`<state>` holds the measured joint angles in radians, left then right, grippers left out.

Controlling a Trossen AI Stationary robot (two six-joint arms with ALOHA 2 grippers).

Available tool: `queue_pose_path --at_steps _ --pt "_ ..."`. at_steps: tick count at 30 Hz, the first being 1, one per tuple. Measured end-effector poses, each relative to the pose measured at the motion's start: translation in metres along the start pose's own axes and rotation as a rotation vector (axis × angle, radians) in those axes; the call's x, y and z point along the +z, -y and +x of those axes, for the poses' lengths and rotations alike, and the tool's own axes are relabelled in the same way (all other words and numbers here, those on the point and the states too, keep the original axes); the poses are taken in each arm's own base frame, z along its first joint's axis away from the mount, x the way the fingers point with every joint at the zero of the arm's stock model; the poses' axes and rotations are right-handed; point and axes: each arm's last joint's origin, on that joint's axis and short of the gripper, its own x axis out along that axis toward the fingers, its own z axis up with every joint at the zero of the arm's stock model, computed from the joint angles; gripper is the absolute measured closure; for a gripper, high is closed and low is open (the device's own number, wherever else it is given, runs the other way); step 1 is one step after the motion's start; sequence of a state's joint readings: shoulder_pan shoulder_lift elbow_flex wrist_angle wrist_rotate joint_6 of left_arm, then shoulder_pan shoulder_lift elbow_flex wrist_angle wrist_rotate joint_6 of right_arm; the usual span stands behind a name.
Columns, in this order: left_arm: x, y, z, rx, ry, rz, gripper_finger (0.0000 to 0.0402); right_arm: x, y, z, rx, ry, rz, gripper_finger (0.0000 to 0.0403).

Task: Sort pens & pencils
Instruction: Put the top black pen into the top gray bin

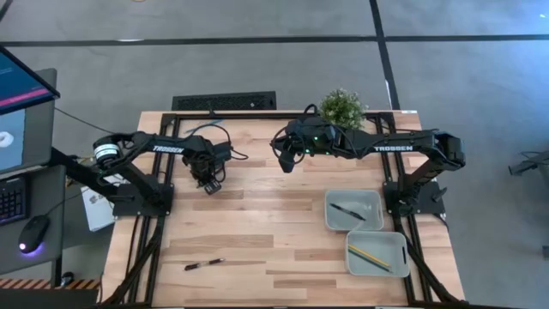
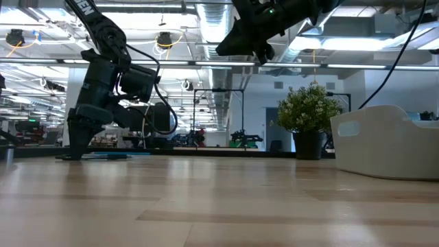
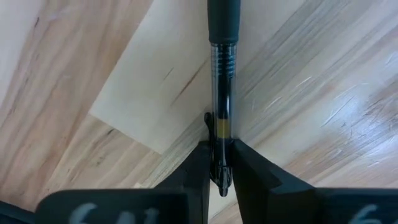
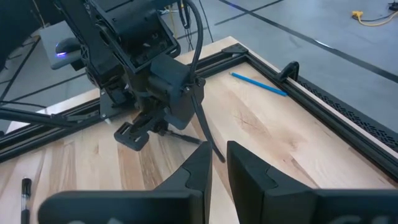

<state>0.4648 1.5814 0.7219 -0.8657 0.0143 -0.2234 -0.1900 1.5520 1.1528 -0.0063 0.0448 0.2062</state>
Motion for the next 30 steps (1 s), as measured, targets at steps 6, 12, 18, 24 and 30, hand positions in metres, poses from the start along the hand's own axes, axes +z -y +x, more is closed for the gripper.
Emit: queue_pose_path --at_steps 6,12,18,24,30 --pt "0.000 0.001 -0.001 -0.004 0.002 0.000 0.0362 0.000 0.000 0.000 0.000 -0.001 0.000 0.0331" --pt "0.003 0.002 -0.010 -0.021 0.034 0.000 0.0365 0.000 0.000 0.000 0.000 0.000 0.000 0.0331" --pt "0.004 0.005 -0.028 -0.116 0.151 0.010 0.0362 0.000 0.000 0.000 0.000 -0.001 0.001 0.0331" --pt "-0.004 0.005 -0.051 -0.233 0.269 0.020 0.0362 0.000 0.000 -0.002 -0.002 -0.012 0.002 0.0331" --pt "-0.015 0.003 -0.081 -0.343 0.463 0.008 0.0361 0.012 -0.001 -0.021 0.007 0.036 0.005 0.0331"
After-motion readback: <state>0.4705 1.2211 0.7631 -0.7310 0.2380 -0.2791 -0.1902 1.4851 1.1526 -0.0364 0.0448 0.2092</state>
